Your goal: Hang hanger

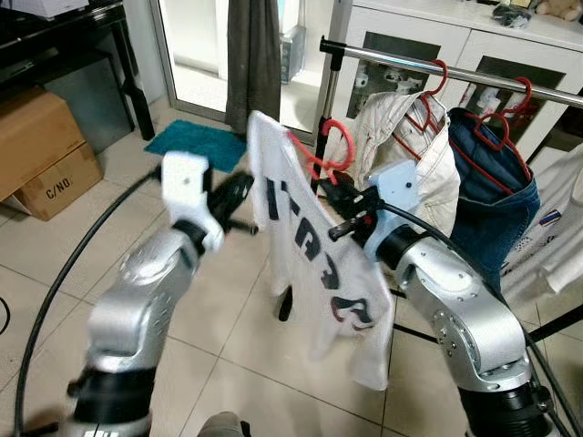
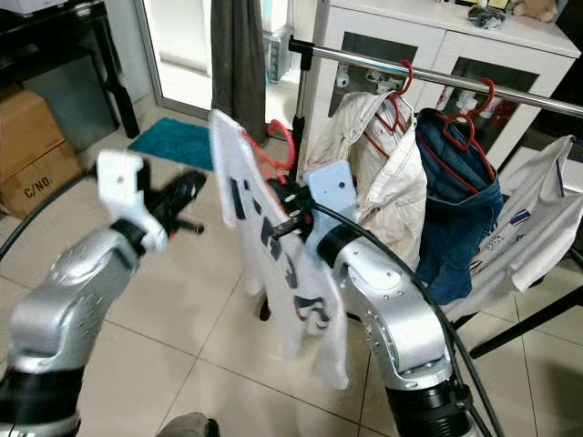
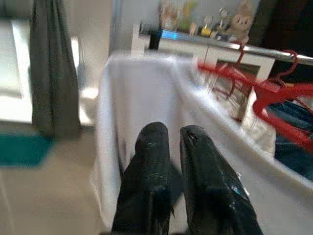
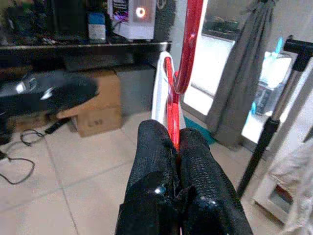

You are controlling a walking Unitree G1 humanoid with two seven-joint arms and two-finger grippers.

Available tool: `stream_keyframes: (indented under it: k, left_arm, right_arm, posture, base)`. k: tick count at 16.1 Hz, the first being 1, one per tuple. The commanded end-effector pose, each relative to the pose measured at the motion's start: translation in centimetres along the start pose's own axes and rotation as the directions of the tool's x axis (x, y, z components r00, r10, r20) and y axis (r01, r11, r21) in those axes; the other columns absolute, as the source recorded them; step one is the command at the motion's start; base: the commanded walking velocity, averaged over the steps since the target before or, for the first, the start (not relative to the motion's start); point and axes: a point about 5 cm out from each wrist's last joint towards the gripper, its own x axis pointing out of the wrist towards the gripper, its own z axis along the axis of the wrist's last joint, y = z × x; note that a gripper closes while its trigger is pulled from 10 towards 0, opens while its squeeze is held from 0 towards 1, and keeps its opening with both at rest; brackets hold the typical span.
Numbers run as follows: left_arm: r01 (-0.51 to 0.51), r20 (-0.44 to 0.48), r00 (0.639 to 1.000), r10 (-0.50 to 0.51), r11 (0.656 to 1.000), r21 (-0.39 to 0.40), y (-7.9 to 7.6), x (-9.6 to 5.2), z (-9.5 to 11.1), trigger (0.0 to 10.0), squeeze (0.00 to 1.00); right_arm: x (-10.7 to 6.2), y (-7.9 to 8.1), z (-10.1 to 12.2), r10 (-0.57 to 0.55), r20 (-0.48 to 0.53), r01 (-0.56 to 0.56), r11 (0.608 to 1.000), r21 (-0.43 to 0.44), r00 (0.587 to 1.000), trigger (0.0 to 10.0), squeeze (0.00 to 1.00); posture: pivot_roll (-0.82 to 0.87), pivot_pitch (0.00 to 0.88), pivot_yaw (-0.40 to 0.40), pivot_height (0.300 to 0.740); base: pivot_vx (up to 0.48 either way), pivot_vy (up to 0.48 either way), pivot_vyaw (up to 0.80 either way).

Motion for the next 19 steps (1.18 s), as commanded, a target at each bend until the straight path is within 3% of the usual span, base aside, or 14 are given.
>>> stream_keyframes:
  k: [1,4,7,11,12,15,16,17,19]
  left_arm:
    - [-0.004,0.036,0.999,0.003,0.999,0.041,-0.5,0.7,0.5,10.0,1.00]
    - [-0.040,0.119,0.992,0.031,0.996,0.080,-0.8,1.4,1.6,10.0,1.00]
    - [-0.142,0.202,0.972,0.118,0.984,0.105,-0.5,1.9,2.3,10.0,1.00]
    - [-0.178,0.184,0.971,0.151,0.974,0.140,-0.2,2.1,2.0,10.0,1.00]
    - [-0.185,0.168,0.972,0.163,0.974,0.128,-0.1,2.3,1.5,10.0,0.00]
    - [-0.146,0.164,0.978,0.126,0.982,0.117,-0.4,2.6,1.5,10.0,0.00]
    - [-0.143,0.160,0.979,0.124,0.983,0.116,-0.5,2.6,1.4,9.3,0.00]
    - [-0.143,0.155,0.980,0.125,0.983,0.113,-0.5,2.6,1.3,4.8,0.00]
    - [-0.142,0.153,0.980,0.124,0.983,0.114,-0.4,2.8,1.2,0.0,0.00]
  right_arm:
    - [-0.3,0.1,1.0,0.022,0.055,-0.023,1.000,0.016,0.998,0.0,0.00]
    - [-0.3,0.5,1.2,0.054,0.070,-0.056,0.998,0.039,0.996,0.0,0.00]
    - [-0.4,0.9,1.4,0.098,0.102,-0.109,0.987,0.114,0.990,0.0,0.00]
    - [-0.5,0.9,1.3,0.115,0.126,-0.138,0.972,0.191,0.985,0.0,0.00]
    - [-0.5,0.9,1.4,0.125,0.134,-0.151,0.967,0.205,0.983,0.0,0.00]
    - [-0.5,0.9,1.6,0.135,0.145,-0.164,0.964,0.209,0.980,0.0,0.00]
    - [-0.6,0.9,1.7,0.135,0.147,-0.165,0.964,0.210,0.980,0.0,0.00]
    - [-0.6,0.9,1.8,0.136,0.151,-0.166,0.963,0.210,0.979,0.0,0.00]
    - [-0.6,1.0,1.9,0.139,0.159,-0.171,0.962,0.213,0.977,0.0,0.00]
  posture:
    - [0.12,0.000,-0.027,0.740]
    - [0.12,0.000,-0.027,0.740]
    - [0.12,0.000,-0.026,0.740]
    - [0.12,0.000,-0.031,0.740]
    - [0.12,0.000,-0.033,0.740]
    - [0.12,0.000,-0.031,0.740]
    - [0.12,0.000,-0.030,0.740]
    - [0.11,0.000,-0.030,0.740]
    - [0.11,0.000,-0.030,0.740]
  base:
    - [0.000,0.000,0.00]
    - [0.000,0.000,0.00]
    - [0.000,0.000,0.00]
    - [0.000,0.000,0.00]
    - [0.000,0.000,0.00]
    - [0.000,0.000,0.00]
    - [0.000,0.000,0.00]
    - [0.000,0.000,0.00]
    - [0.000,0.000,0.00]
